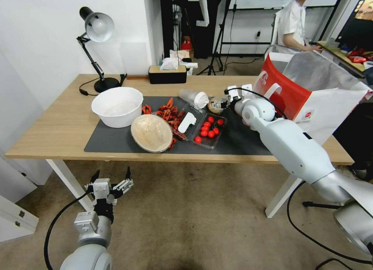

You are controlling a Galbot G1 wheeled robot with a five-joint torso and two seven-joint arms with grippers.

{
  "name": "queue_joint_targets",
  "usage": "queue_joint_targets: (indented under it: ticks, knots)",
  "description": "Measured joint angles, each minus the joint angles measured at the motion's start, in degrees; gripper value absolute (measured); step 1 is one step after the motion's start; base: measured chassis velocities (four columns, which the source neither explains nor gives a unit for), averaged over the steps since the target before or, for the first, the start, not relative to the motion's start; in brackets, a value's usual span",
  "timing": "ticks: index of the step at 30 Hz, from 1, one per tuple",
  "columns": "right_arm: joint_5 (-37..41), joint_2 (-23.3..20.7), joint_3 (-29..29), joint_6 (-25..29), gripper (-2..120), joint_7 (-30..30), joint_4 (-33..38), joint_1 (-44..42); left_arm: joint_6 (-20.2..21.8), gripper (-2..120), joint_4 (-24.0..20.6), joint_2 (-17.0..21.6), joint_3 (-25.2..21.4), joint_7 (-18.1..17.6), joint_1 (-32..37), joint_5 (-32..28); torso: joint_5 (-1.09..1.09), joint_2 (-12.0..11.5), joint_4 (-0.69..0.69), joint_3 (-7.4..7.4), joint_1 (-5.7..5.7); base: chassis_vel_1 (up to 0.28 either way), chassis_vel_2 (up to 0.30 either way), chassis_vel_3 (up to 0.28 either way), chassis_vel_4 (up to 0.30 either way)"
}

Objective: Pick up the trash from the table and place it into the takeout bag.

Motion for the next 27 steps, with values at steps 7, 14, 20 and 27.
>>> queue_joint_targets:
  ticks: [7, 14, 20, 27]
  knots:
    - [1.43, 0.83, 0.31, -0.94, 100, 2.50, -0.02, -0.76, -0.04, 100, -0.03, -0.09, -0.16, -0.06, 0.18, 0.00, 0.00, 0.00, 0.00, 0.00, 0.00, 0.000, 0.000, 0.000, 0.000]
    - [2.28, 0.91, 0.53, -1.43, 100, 3.23, -0.75, -0.84, -0.13, 100, -0.23, -0.04, -0.55, -0.10, 0.29, -0.10, 0.00, 0.00, 0.00, 0.00, 0.00, 0.000, 0.000, 0.000, 0.000]
    - [2.67, 1.09, 0.59, -1.48, 100, 3.13, -2.17, -0.06, -0.18, 100, -0.24, -0.03, -0.57, -0.12, 0.35, -0.15, 0.00, 0.00, 0.00, 0.00, 0.00, 0.000, 0.000, 0.000, 0.000]
    - [2.83, 2.17, 0.50, -1.72, 100, 1.54, -5.68, 1.50, -0.21, 100, -0.24, -0.03, -0.66, -0.12, 0.31, -0.19, 0.00, 0.00, 0.00, 0.00, 0.00, 0.000, 0.000, 0.000, 0.000]
